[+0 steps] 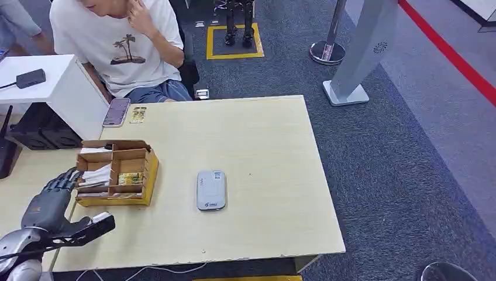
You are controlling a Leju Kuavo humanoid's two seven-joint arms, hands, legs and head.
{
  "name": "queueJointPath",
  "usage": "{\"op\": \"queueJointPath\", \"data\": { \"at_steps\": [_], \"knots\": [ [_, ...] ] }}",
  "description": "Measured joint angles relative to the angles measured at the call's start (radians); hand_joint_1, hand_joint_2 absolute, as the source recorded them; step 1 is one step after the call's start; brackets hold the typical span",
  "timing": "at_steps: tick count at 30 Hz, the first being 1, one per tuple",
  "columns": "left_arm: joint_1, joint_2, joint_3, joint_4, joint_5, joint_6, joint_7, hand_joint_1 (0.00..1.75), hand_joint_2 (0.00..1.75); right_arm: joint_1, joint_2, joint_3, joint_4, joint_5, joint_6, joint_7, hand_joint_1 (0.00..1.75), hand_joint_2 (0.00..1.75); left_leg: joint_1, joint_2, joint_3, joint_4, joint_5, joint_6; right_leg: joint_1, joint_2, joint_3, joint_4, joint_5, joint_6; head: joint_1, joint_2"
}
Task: Pass the card to the sensor for recognition and then transmit it.
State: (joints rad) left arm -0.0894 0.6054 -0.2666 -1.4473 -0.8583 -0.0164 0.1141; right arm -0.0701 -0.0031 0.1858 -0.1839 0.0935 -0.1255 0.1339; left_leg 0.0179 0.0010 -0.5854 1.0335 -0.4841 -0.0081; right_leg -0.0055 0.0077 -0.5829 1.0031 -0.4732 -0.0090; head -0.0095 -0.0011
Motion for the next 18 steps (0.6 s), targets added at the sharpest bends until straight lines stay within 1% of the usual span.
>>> {"op": "queueJointPath", "data": {
  "at_steps": [11, 12, 13, 14, 15, 18],
  "knots": [
    [-0.001, -0.014, 0.007, 0.01, -0.003, 0.002, -0.004, 0.0, 1.75, 0.001, 0.0, 0.0, 0.0, 0.006, 0.0, 0.0, 0.0, 1.75, 0.0, 0.0, 0.0, 0.0, 0.0, 0.0, 0.0, 0.0, 0.0, 0.0, 0.0, 0.0, 0.0, 0.0],
    [-0.002, -0.014, 0.007, 0.01, -0.003, 0.002, -0.004, 0.19, 1.75, 0.001, 0.0, -0.001, 0.0, 0.012, 0.0, 0.0, 0.0, 1.75, 0.0, 0.0, 0.0, 0.0, 0.0, 0.0, 0.0, 0.0, 0.0, 0.0, 0.0, 0.0, 0.0, 0.0],
    [-0.003, -0.014, 0.009, 0.01, -0.003, 0.002, -0.004, 1.5, 1.75, 0.001, 0.0, -0.001, 0.0, 0.014, 0.0, 0.0, 0.0, 1.75, 0.0, 0.0, 0.0, 0.0, 0.0, 0.0, 0.0, 0.0, 0.0, 0.0, 0.0, 0.0, 0.0, 0.0],
    [-0.005, -0.014, 0.011, 0.01, -0.002, 0.005, -0.004, 1.71, 1.75, 0.001, 0.0, -0.001, 0.0, 0.015, 0.0, 0.0, 0.0, 1.75, 0.0, 0.0, 0.0, 0.0, 0.0, 0.0, 0.0, 0.0, 0.0, 0.0, 0.0, 0.0, 0.0, 0.0],
    [-0.008, -0.013, 0.016, 0.01, 0.002, 0.008, -0.005, 1.75, 1.75, 0.001, 0.0, -0.001, 0.0, 0.015, 0.0, 0.0, 0.0, 1.75, 0.0, 0.0, 0.0, 0.0, 0.0, 0.0, 0.0, 0.0, 0.0, 0.0, 0.0, 0.0, 0.0, 0.0],
    [-0.021, -0.011, 0.034, 0.01, 0.011, 0.008, -0.007, 1.75, 1.75, 0.001, 0.0, -0.002, 0.0, 0.015, 0.0, 0.0, 0.0, 1.75, 0.0, 0.0, 0.0, 0.0, 0.0, 0.0, 0.0, 0.0, 0.0, 0.0, 0.0, 0.0, 0.0, 0.0]
  ]
}}
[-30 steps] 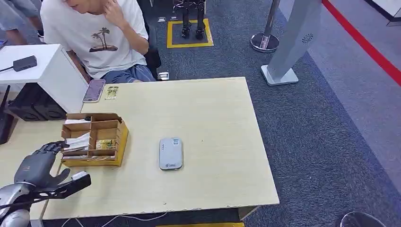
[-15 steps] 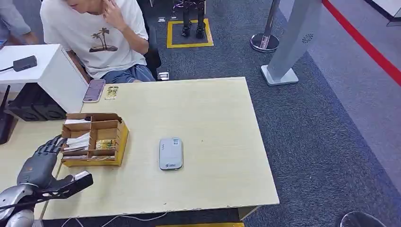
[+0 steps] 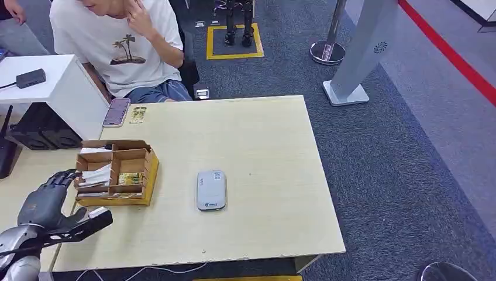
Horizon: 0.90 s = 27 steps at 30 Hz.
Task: Pass the card to the sensor for recognition and then transmit it.
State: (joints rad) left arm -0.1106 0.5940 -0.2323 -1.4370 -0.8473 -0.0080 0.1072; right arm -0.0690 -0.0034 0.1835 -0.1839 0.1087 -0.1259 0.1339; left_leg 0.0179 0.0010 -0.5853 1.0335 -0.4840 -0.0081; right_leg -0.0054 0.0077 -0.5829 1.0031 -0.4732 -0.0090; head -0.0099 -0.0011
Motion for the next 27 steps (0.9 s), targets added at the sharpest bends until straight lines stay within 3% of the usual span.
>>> {"op": "queueJointPath", "data": {
  "at_steps": [11, 13, 15, 16, 17, 19, 27],
  "knots": [
    [-0.016, 0.0, 0.015, 0.0, 0.003, 0.0, 0.0, 1.75, 1.75, 0.0, 0.0, -0.002, 0.0, 0.001, 0.0, 0.0, 0.0, 1.75, 0.0, 0.0, 0.0, 0.0, 0.0, 0.0, 0.0, 0.0, 0.0, 0.0, 0.0, 0.0, 0.0, 0.0],
    [-0.016, 0.0, 0.016, 0.0, 0.003, 0.0, 0.0, 1.68, 1.75, 0.0, 0.0, -0.003, 0.0, 0.001, 0.0, -0.001, 0.0, 1.75, 0.0, 0.0, 0.0, 0.0, 0.0, 0.0, 0.0, 0.0, 0.0, 0.0, 0.0, 0.0, 0.0, 0.0],
    [-0.016, 0.0, 0.016, 0.0, 0.003, 0.0, 0.0, 1.47, 1.75, 0.0, 0.0, -0.005, 0.0, 0.001, -0.001, -0.004, 0.0, 1.75, 0.0, 0.0, 0.0, 0.0, 0.0, 0.0, 0.0, 0.0, 0.0, 0.0, 0.0, 0.0, 0.0, 0.0],
    [-0.016, 0.0, 0.016, 0.0, 0.003, 0.0, 0.0, 0.52, 1.75, 0.001, 0.0, -0.005, 0.0, 0.001, -0.001, -0.006, 0.0, 1.75, 0.0, 0.0, 0.0, 0.0, 0.0, 0.0, 0.0, 0.0, 0.0, 0.0, 0.0, 0.0, 0.0, 0.0],
    [-0.016, 0.0, 0.016, 0.0, 0.003, 0.0, 0.0, 0.1, 1.75, 0.001, -0.001, -0.006, 0.0, 0.001, -0.002, -0.007, 0.0, 1.75, 0.0, 0.0, 0.0, 0.0, 0.0, 0.0, 0.0, 0.0, 0.0, 0.0, 0.0, 0.0, 0.0, 0.0],
    [-0.015, 0.0, 0.017, 0.0, 0.005, 0.0, 0.0, 0.0, 1.75, 0.001, -0.001, -0.008, 0.0, 0.001, -0.002, -0.01, 0.0, 1.75, 0.0, 0.0, 0.0, 0.0, 0.0, 0.0, 0.0, 0.0, 0.0, 0.0, 0.0, 0.0, 0.0, 0.0],
    [-0.013, 0.0, 0.017, 0.0, 0.006, 0.0, -0.002, 0.0, 1.75, 0.001, -0.002, -0.018, 0.0, 0.001, -0.002, -0.012, 0.0, 1.75, 0.0, 0.0, 0.0, 0.0, 0.0, 0.0, 0.0, 0.0, 0.0, 0.0, 0.0, 0.0, 0.0, 0.0]
  ]
}}
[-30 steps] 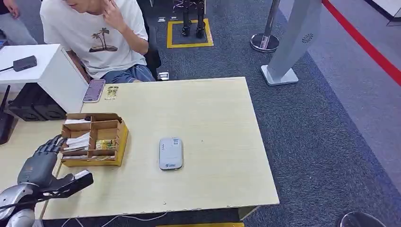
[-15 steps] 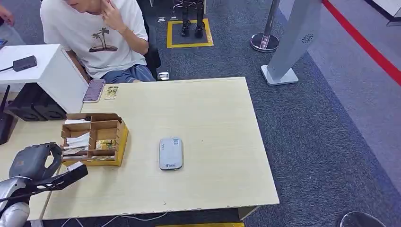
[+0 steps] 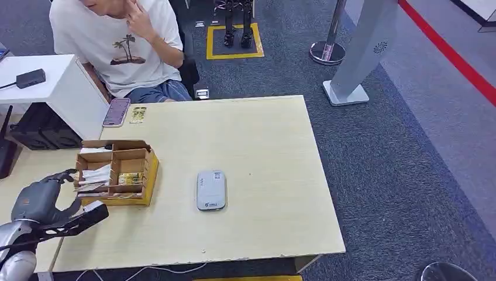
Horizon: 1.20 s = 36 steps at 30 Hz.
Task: Pass the card to the sensor for recognition and then transmit it.
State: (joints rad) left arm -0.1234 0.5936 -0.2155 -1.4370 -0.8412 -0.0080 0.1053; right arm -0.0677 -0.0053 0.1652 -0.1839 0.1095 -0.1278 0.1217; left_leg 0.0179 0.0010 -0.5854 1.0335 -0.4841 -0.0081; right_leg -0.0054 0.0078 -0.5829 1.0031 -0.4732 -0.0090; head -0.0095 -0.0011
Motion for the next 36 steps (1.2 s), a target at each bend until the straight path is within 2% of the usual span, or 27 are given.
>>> {"op": "queueJointPath", "data": {
  "at_steps": [36],
  "knots": [
    [-0.003, -0.017, 0.0, 0.022, -0.019, 0.014, 0.004, 0.0, 1.75, 0.0, 0.0, -0.004, 0.0, 0.019, 0.0, 0.003, 0.0, 1.75, 0.0, 0.0, 0.0, 0.0, 0.0, 0.0, 0.0, 0.0, 0.0, 0.0, 0.0, 0.0, 0.0, 0.0]
  ]
}}
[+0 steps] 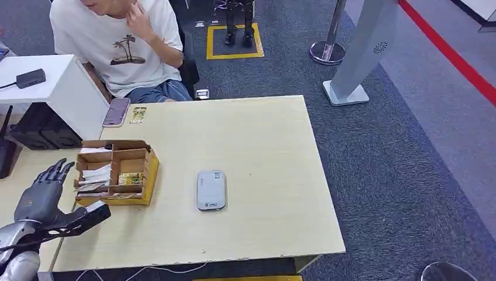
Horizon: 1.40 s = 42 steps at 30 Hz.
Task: Pass the card to the sensor for recognition and then transmit it.
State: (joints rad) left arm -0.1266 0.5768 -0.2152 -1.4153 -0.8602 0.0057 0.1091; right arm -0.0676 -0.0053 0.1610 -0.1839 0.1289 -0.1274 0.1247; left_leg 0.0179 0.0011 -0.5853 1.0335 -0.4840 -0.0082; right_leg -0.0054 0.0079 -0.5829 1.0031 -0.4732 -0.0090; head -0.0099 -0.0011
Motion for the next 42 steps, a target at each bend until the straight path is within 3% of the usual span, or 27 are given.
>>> {"op": "queueJointPath", "data": {
  "at_steps": [8, 10, 11, 12, 42],
  "knots": [
    [0.0, 0.0, 0.0, 0.005, 0.0, 0.0, 0.0, 0.0, 1.75, 0.0, 0.0, 0.0, 0.0, 0.0, 0.0, 0.0, 0.0, 1.75, 0.0, 0.0, 0.0, 0.0, 0.0, 0.0, 0.0, 0.0, 0.0, 0.0, 0.0, 0.0, 0.0, 0.0],
    [0.0, 0.0, 0.0, 0.005, 0.0, 0.0, 0.0, 0.21, 1.75, 0.0, 0.0, 0.0, 0.0, 0.0, 0.0, 0.0, 0.0, 1.75, 0.0, 0.0, 0.0, 0.0, 0.0, 0.0, 0.0, 0.0, 0.0, 0.0, 0.0, 0.0, 0.0, 0.0],
    [0.0, 0.0, 0.0, 0.005, 0.0, 0.0, 0.0, 1.45, 1.75, 0.0, 0.0, 0.0, 0.0, 0.0, 0.0, 0.0, 0.0, 1.75, 0.0, 0.0, 0.0, 0.0, 0.0, 0.0, 0.0, 0.0, 0.0, 0.0, 0.0, 0.0, 0.0, 0.0],
    [0.0, 0.0, 0.0, 0.005, 0.0, 0.0, 0.0, 1.75, 1.75, 0.0, 0.0, 0.0, 0.0, 0.0, 0.0, 0.0, 0.0, 1.75, 0.0, 0.0, 0.0, 0.0, 0.0, 0.0, 0.0, 0.0, 0.0, 0.0, 0.0, 0.0, 0.0, 0.0],
    [0.006, -0.008, 0.002, 0.005, 0.006, 0.019, -0.002, 1.75, 1.75, 0.0, 0.0, -0.006, 0.0, 0.017, 0.0, -0.02, 0.0, 1.75, 0.0, 0.0, 0.0, 0.0, 0.0, 0.0, 0.0, 0.0, 0.0, 0.0, 0.0, 0.0, 0.0, 0.0]
  ]
}}
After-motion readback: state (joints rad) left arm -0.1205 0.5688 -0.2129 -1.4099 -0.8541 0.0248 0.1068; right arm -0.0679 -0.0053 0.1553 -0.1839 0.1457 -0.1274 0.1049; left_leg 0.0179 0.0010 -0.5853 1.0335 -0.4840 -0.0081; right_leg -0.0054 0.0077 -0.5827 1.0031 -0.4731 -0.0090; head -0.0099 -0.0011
